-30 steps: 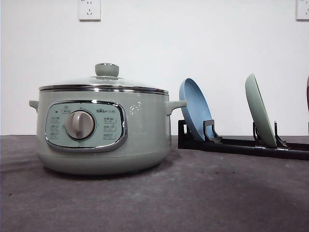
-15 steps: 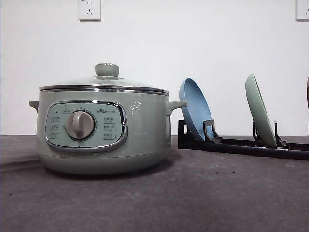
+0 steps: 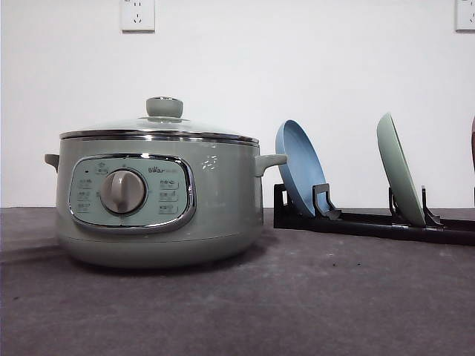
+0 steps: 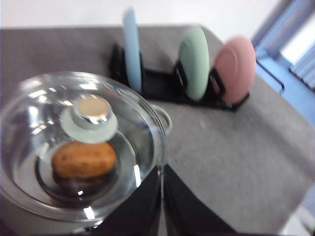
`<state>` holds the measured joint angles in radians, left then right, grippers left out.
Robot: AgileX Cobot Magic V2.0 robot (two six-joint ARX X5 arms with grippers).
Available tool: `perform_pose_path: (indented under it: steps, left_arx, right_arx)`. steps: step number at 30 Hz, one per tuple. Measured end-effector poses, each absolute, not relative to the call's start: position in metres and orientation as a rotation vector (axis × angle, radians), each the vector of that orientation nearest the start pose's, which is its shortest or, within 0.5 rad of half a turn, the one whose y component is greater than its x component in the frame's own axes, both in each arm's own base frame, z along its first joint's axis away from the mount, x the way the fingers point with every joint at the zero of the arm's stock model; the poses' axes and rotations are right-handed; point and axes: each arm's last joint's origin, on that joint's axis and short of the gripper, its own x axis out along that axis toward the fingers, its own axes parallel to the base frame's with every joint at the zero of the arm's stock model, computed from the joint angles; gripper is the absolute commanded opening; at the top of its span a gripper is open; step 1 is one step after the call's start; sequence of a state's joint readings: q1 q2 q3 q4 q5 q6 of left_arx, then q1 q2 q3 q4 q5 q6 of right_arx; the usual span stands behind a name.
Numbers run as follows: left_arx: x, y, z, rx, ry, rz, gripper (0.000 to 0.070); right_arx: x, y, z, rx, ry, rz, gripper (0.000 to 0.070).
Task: Transfer potato from steamer to green plate
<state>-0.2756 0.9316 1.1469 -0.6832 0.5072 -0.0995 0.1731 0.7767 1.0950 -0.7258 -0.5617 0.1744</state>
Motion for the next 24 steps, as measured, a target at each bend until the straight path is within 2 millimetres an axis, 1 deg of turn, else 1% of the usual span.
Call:
perform_pose_path:
  steps: [5, 13, 15, 16, 17, 20, 21, 22, 23, 24]
  left_arx:
    - [0.1582, -0.0672, 0.3838, -0.087, 0.505, -0.803, 0.0002]
    - [0.1573, -0.0678, 0.3841, -0.079, 0.5, -0.814, 0.0009]
    - [0.1573, -0.0678, 0.3841, -0.079, 0.5, -0.814, 0.0076]
    - [0.1573, -0.0678, 0.3841, -0.079, 0.5, -0.814, 0.0122]
    - [0.1573, -0.0678, 0.3842, -0.079, 0.5, -0.814, 0.0179]
    - [0.1573, -0.0678, 0.3842, -0.079, 0.5, -0.815, 0.0433]
    - [0.1573, -0.0678, 0.3842, -0.079, 0.5, -0.815, 0.0539]
    - [0.1573, -0.0678, 0.3842, -0.079, 0.499, -0.815, 0.062]
    - [0.1573, -0.0678, 0.3842, -0.078, 0.499, -0.815, 0.0679]
    - [0.1573, -0.0678, 0.3842, -0.077, 0.498, -0.815, 0.07]
  right_arx:
    - [0.1247, 0.0421, 0.3853, 0.182, 0.458, 0.737, 0.0007]
    - [0.123, 0.0415, 0.3815, 0.173, 0.498, 0.719, 0.0009]
    - [0.123, 0.0415, 0.3815, 0.173, 0.498, 0.719, 0.0012]
    - [0.1231, 0.0414, 0.3815, 0.173, 0.498, 0.718, 0.0039]
    - [0.123, 0.0414, 0.3814, 0.173, 0.498, 0.717, 0.01]
    - [0.1231, 0.0413, 0.3814, 0.171, 0.497, 0.713, 0.0433]
    - [0.1234, 0.0411, 0.3814, 0.169, 0.497, 0.7, 0.056]
    - [0.1236, 0.0408, 0.3813, 0.166, 0.496, 0.689, 0.0647]
    - [0.1238, 0.0405, 0.3812, 0.163, 0.495, 0.676, 0.07]
    - [0.124, 0.0402, 0.3811, 0.161, 0.496, 0.664, 0.07]
